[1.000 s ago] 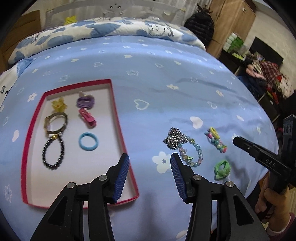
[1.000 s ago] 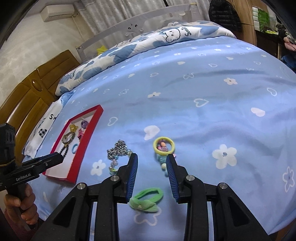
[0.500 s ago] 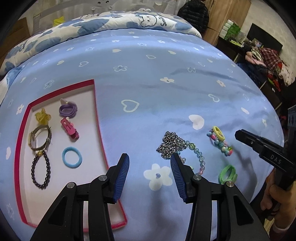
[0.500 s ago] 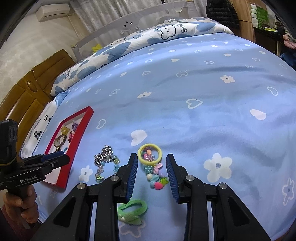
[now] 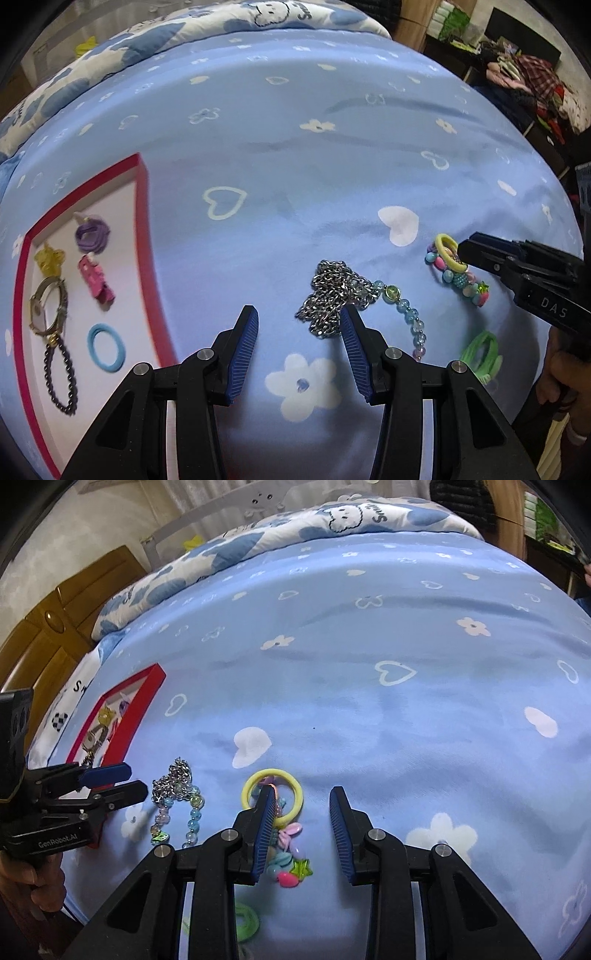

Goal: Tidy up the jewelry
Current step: 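Grasp the silver chain bracelet with the left tool while the right tool grasps the yellow-ring hair tie, then carry the chain bracelet and yellow hair tie into the tray while both tools open to release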

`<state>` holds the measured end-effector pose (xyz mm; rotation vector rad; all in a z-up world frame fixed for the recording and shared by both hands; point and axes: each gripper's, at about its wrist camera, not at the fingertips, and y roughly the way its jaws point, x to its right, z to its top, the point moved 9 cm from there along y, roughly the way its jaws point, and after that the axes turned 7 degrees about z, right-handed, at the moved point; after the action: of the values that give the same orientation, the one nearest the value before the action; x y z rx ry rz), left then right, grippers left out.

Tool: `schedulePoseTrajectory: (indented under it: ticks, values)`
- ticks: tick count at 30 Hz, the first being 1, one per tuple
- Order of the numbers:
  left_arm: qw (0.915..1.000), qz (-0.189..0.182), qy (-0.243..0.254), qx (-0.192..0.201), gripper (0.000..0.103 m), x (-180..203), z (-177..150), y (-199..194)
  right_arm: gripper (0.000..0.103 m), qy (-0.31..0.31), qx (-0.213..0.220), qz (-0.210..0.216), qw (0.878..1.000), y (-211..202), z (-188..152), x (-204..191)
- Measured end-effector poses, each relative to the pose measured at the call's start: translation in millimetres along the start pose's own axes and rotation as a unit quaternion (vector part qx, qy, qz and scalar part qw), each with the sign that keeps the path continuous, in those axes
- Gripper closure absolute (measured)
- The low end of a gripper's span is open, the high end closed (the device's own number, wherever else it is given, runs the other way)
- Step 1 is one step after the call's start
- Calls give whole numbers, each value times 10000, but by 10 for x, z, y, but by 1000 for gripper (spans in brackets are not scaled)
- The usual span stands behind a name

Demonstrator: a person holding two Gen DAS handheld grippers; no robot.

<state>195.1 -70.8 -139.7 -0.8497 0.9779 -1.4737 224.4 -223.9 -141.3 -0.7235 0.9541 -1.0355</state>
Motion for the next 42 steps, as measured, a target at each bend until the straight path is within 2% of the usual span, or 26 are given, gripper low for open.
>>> schedulePoseTrajectory:
  ticks: [5, 7, 8, 10, 13, 16, 22, 30, 42]
  values:
    - [9997, 28, 167, -152, 59, 82, 13, 182, 77, -81, -107, 66, 9999, 82, 12, -29]
    - [9996, 21, 223, -153, 67, 110, 28, 216, 78, -79, -142, 134, 9998, 104, 10, -46]
    - [9996, -36, 254, -151, 71, 131, 42, 232, 82, -52, -159, 199, 9997, 117, 7, -54]
    - [9994, -166, 269, -163, 86, 153, 62, 254, 88, 25, -183, 355, 9992, 139, 15, -67]
    - [9992, -300, 240, -118, 89, 141, 92, 256, 101, 74, -191, 459, 9987, 148, 30, -98]
    - [9990, -425, 137, -37, 95, 101, 92, 210, 101, 31, -143, 441, 9989, 106, 29, -140]
    - [9984, -500, -50, 242, 95, 36, 96, 20, 101, 65, 81, 384, 9992, -59, 28, -156]
    - [9952, -603, -214, 740, 95, -75, 80, -481, 101, 151, 380, 414, 9983, -278, 119, -198]
    - [9860, -691, -583, 1399, 95, -492, -121, -1301, 101, -130, 535, 691, 9961, -379, 197, -641]
